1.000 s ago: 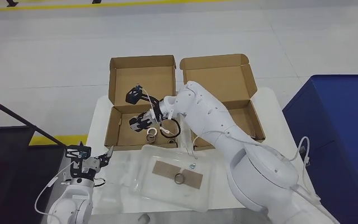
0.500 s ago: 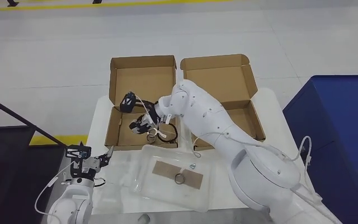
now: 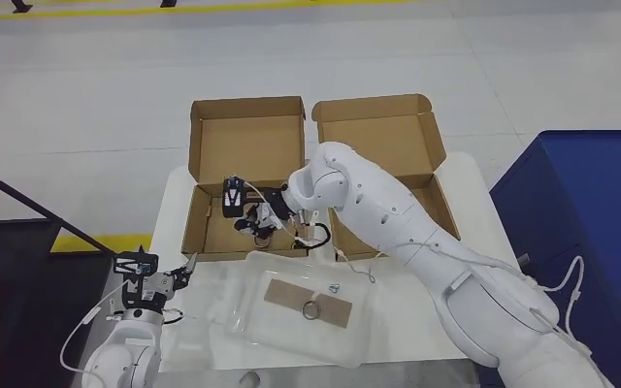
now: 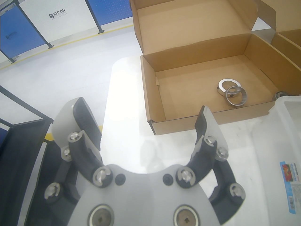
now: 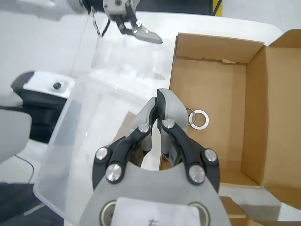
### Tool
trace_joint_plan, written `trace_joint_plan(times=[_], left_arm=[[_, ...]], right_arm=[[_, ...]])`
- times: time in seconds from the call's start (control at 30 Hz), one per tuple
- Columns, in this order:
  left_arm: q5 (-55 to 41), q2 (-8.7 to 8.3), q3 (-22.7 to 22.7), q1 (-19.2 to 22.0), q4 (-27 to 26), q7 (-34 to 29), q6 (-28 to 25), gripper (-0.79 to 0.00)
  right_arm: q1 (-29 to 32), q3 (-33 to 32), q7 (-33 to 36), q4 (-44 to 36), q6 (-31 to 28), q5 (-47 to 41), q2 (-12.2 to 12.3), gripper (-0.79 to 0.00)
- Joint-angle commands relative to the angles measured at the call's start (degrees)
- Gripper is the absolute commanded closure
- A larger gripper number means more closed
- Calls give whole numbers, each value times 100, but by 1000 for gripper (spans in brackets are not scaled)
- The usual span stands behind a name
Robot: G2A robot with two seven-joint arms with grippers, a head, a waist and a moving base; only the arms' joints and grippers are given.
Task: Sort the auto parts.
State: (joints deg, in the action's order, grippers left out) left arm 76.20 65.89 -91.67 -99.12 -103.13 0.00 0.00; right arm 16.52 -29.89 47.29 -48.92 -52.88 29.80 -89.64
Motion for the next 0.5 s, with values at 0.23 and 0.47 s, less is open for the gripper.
trace_joint_plan(times=[0.23, 0.47], left_arm=[[0, 0, 0, 0, 0, 0, 0, -785], [0, 0, 0, 0, 0, 0, 0, -785]], right_arm=[[40, 366, 376, -484, 26, 695, -32, 0], [-212, 1285, 122, -1099, -291, 1189, 190, 0]])
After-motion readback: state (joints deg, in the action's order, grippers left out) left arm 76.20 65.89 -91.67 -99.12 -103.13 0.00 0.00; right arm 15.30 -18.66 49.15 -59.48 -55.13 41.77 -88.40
